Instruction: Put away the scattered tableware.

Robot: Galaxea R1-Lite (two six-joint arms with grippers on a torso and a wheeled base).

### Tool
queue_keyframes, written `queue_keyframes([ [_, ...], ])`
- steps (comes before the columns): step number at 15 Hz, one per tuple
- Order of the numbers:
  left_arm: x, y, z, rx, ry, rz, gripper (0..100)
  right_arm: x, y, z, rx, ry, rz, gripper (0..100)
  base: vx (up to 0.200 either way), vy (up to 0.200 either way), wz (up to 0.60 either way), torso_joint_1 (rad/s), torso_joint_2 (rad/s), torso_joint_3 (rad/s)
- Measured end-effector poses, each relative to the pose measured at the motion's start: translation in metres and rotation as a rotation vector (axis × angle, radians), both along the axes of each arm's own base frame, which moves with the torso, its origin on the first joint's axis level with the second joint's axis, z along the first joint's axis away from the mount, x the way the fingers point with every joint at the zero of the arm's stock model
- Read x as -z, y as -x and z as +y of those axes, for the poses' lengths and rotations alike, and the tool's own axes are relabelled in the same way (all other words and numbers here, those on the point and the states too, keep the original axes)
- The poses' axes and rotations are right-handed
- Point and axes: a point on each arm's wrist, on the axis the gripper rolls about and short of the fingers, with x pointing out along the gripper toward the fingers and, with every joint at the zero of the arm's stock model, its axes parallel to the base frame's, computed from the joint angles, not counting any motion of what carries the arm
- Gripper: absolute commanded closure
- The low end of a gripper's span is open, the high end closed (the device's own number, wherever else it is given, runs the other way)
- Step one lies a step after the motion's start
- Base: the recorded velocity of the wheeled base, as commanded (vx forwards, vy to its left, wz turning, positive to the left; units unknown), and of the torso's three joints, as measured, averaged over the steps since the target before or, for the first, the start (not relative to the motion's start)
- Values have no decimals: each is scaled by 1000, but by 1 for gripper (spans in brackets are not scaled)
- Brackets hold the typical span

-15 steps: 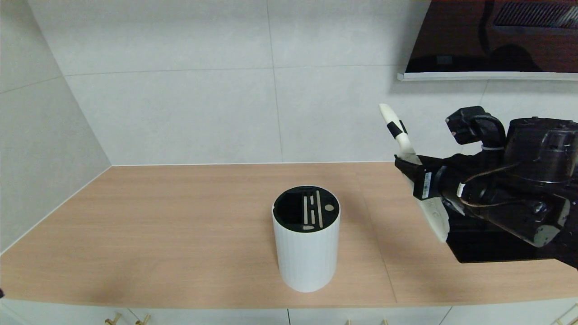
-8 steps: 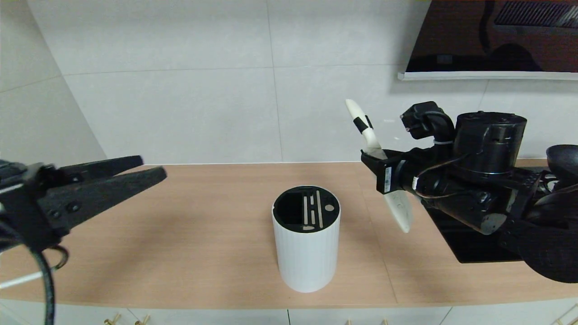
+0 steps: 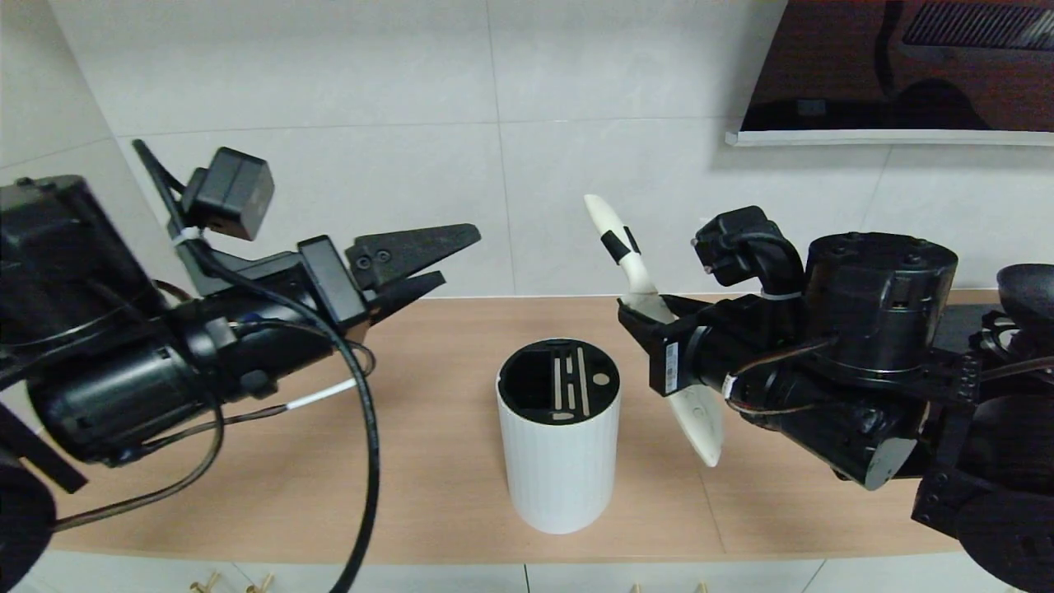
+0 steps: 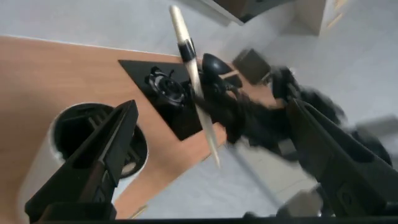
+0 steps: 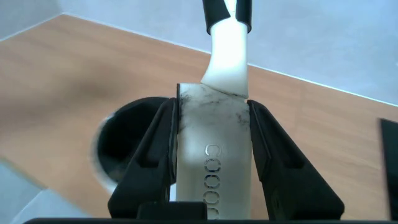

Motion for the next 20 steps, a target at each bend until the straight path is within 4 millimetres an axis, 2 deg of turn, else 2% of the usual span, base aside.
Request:
queue_keyframes([
  [3,11,-14,-27,-27,12,8,0,0,6,5,-24,-12,6,100,0,0,0,0,0,0],
  [7,20,-15,-49,-18,20,3,0,3,19,18,-83,-14,20,100,0,0,0,0,0,0],
  [13,28,-22,-62,-53,33,-16,0,8,28,37,-139,-43,53,100,0,0,0,0,0,0],
  [16,35,-27,-70,-128,-19,-40,0,9,35,42,-163,-54,66,100,0,0,0,0,0,0],
  [20,39,-29,-79,-123,-10,-60,0,10,39,46,-179,-68,80,100,0,0,0,0,0,0],
])
